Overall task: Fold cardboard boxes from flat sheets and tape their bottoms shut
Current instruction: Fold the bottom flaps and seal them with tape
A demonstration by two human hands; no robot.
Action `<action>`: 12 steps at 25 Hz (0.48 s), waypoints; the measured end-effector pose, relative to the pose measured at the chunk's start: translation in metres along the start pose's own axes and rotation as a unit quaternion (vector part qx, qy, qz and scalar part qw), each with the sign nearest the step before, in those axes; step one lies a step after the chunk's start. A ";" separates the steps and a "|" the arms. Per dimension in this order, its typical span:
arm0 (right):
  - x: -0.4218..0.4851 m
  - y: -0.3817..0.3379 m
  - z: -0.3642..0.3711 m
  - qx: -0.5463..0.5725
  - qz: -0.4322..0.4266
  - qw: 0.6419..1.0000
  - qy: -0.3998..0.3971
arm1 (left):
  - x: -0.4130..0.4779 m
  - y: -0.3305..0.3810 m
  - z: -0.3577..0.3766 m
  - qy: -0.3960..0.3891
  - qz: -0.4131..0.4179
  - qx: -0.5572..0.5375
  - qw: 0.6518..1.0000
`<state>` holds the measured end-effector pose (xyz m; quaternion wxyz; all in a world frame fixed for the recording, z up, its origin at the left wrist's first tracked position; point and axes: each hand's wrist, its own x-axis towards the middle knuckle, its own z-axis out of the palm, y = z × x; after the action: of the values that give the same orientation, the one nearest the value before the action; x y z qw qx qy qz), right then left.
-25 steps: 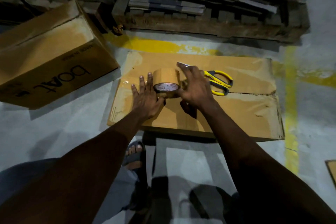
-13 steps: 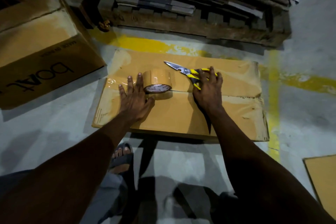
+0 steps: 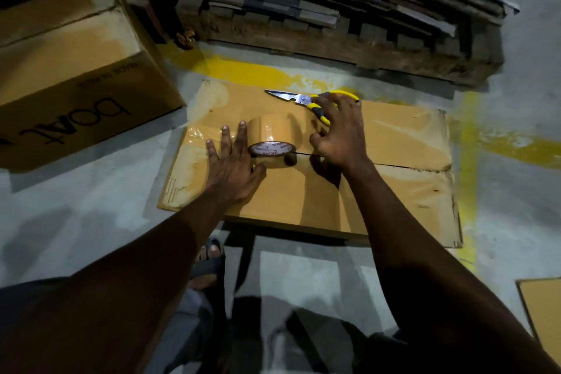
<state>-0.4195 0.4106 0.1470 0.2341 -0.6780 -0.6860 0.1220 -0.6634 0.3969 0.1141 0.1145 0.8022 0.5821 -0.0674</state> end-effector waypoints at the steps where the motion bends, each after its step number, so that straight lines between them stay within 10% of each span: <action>1: -0.006 -0.013 0.005 0.039 -0.026 0.999 0.003 | 0.000 0.001 -0.001 -0.003 -0.002 -0.002 1.000; 7: -0.023 -0.068 0.026 0.170 0.011 0.982 -0.076 | -0.004 0.004 -0.010 -0.021 0.007 0.006 1.000; 12: -0.029 -0.025 -0.001 -0.017 -0.005 0.999 0.028 | -0.005 -0.005 -0.010 -0.019 -0.028 -0.009 0.999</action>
<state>-0.4419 0.3811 0.1551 0.2426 -0.6815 -0.6846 0.0899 -0.6698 0.3957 0.1241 0.1303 0.7830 0.6029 -0.0805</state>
